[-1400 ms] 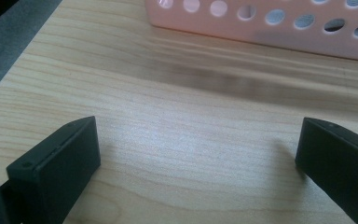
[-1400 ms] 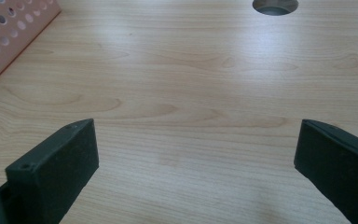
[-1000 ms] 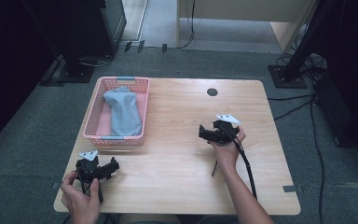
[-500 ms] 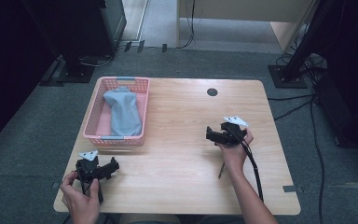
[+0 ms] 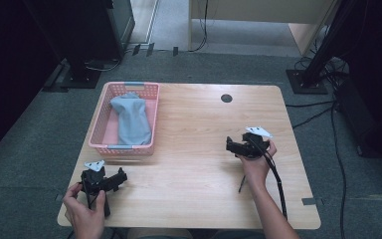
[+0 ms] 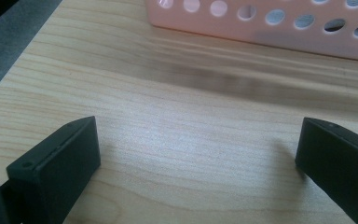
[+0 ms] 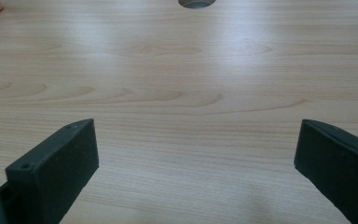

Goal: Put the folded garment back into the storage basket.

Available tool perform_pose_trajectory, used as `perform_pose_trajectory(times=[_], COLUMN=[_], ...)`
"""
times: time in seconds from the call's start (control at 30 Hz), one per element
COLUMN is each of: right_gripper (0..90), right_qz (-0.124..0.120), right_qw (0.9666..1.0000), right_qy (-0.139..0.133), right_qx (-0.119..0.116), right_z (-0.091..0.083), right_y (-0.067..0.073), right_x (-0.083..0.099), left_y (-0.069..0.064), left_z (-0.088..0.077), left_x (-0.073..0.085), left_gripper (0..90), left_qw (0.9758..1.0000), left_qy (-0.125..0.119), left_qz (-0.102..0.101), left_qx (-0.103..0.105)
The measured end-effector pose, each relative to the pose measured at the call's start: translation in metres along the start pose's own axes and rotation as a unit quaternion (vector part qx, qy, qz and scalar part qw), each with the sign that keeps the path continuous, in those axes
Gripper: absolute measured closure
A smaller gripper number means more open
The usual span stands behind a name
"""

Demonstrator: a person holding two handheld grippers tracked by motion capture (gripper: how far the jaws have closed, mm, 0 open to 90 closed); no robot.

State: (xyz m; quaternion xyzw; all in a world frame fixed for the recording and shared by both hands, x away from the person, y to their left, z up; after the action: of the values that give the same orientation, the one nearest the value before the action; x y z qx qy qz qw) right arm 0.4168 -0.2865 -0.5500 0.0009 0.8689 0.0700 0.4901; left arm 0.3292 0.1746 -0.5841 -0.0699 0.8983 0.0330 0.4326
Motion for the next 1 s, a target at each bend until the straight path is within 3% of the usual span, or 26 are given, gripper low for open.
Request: perform_pose_trajectory(times=[1.0], right_gripper=[0.0], right_qz=[0.011], right_qw=[0.9997], right_qy=[0.003], right_qx=[0.023], right_z=[-0.013], right_y=[-0.039], right_x=[0.015], left_y=[0.0], left_z=[0.0], left_x=[0.0], left_gripper=[0.0], left_qw=[1.0], left_qy=[0.0], left_qz=[0.0], left_qx=[0.0])
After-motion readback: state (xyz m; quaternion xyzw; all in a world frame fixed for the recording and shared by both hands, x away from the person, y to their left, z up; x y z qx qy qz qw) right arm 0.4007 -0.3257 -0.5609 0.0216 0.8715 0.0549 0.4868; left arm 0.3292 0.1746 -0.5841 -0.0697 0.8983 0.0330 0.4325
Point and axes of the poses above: each handheld gripper's, and its own axes: z roughly forward along the jaws, x roughly out of its underside, y roughly to its left, the point moved 9 cm from there along z, roughly forward along the jaws, and after that the axes turned 6 degrees about -y, right-handed, at the moved point
